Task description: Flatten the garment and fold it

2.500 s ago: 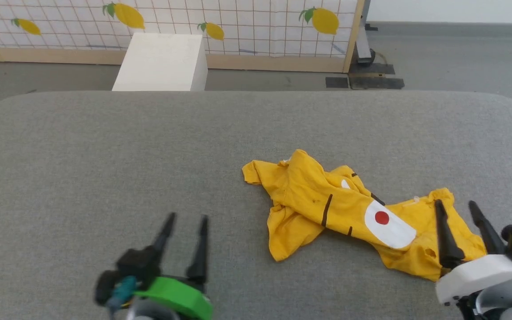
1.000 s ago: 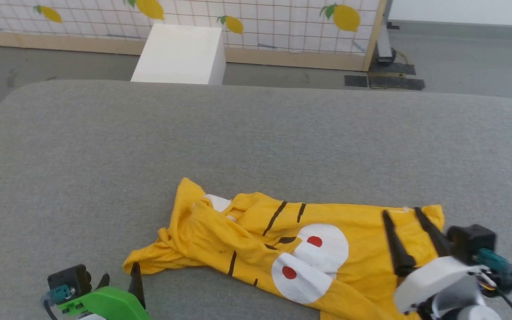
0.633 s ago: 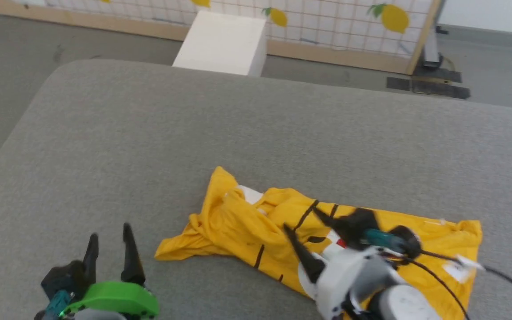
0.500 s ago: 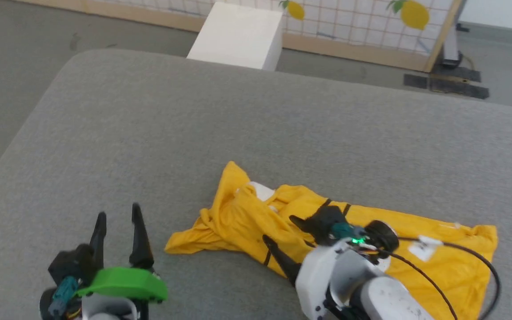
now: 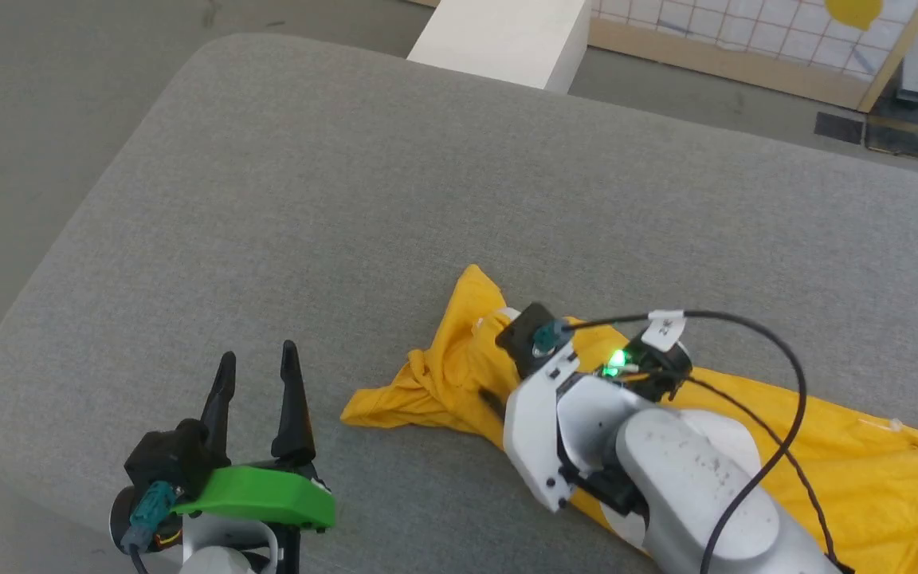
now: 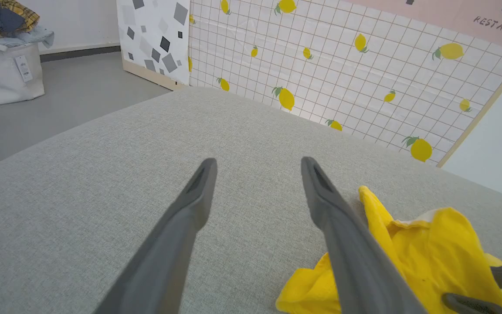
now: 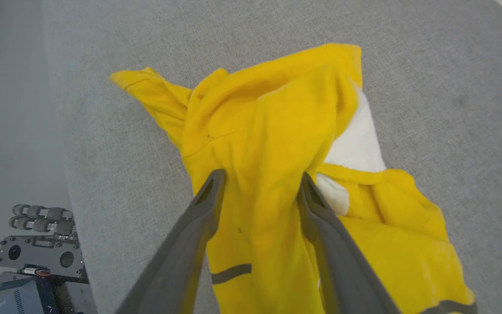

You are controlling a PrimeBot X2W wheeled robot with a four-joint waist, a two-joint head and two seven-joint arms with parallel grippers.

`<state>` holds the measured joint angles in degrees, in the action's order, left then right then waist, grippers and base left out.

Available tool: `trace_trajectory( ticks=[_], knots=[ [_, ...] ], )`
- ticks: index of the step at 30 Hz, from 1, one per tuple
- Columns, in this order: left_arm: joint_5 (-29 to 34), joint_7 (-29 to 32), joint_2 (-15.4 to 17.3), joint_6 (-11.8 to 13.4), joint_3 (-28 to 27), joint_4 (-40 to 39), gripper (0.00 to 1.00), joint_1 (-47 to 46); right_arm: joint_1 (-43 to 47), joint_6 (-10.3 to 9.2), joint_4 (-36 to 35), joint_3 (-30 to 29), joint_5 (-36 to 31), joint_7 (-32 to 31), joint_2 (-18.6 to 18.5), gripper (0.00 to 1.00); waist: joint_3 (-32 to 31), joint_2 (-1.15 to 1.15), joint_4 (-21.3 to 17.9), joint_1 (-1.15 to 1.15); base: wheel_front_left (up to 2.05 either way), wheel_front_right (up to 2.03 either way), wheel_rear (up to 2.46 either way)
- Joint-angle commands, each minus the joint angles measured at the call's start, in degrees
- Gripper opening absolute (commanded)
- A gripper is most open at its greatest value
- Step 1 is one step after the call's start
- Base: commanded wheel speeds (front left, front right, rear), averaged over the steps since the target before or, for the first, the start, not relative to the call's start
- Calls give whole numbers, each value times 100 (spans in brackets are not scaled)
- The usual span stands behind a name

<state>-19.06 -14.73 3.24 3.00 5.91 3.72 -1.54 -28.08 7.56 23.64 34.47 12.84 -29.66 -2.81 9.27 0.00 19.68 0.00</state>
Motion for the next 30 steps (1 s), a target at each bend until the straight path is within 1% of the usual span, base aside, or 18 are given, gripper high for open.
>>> trace_trajectory(
  ticks=[1, 6, 8, 12, 15, 19, 21, 23, 25, 29, 30],
  knots=[
    [62, -26, -29, -40, -22, 25, 100, -101, -146, -8, -16, -62, 71, 68, -7, 0, 40, 0, 40, 0, 0, 0, 0],
    [15, -27, -34, -7, -9, 70, 100, -55, -239, -8, -293, -549, 326, 556, -7, 0, -38, 0, -93, 0, 0, 0, 0],
    [19, -27, -34, -6, -4, 107, 100, -37, -256, -8, -409, -933, 357, 782, -7, 0, -80, 0, -185, 0, 0, 0, 0],
    [87, -27, -35, -24, -48, 138, 100, -13, -206, -8, -694, -2117, 112, 1220, -7, 0, -189, 0, -404, 0, 0, 0, 0],
    [145, -27, -35, -70, -79, 166, 100, 10, 17, -8, -981, -3207, -240, 1354, -7, 0, -260, 0, -584, 0, 0, 0, 0],
    [164, -27, -35, -128, -49, 220, 100, 21, 556, -8, -1232, -4564, -837, 1220, -8, 0, -356, 0, -785, 0, 0, 0, 0],
    [182, -27, -35, -148, -21, 254, 100, 36, 861, -8, -1282, -5118, -971, 1086, -8, 0, -396, 0, -876, 0, 0, 0, 0],
    [189, -27, -35, -163, -1, 288, 100, 53, 1156, -8, -1252, -5546, -999, 915, -7, 0, -431, 0, -963, 0, 0, 0, 0],
    [200, -27, -35, -181, 18, 311, 100, 61, 1441, -8, -1198, -5834, -970, 723, -7, 0, -457, 0, -1035, 0, 0, 0, 0],
    [219, -27, -35, -220, 38, 362, 100, 82, 1908, -8, -1119, -6037, -671, 356, -7, 0, -513, 0, -1200, 0, 0, 0, 0],
    [218, -27, -35, -231, 46, 378, 100, 89, 1996, -8, -1137, -6034, -611, 318, -7, 50, -528, 0, -1235, 0, 0, 0, 0]
  ],
)
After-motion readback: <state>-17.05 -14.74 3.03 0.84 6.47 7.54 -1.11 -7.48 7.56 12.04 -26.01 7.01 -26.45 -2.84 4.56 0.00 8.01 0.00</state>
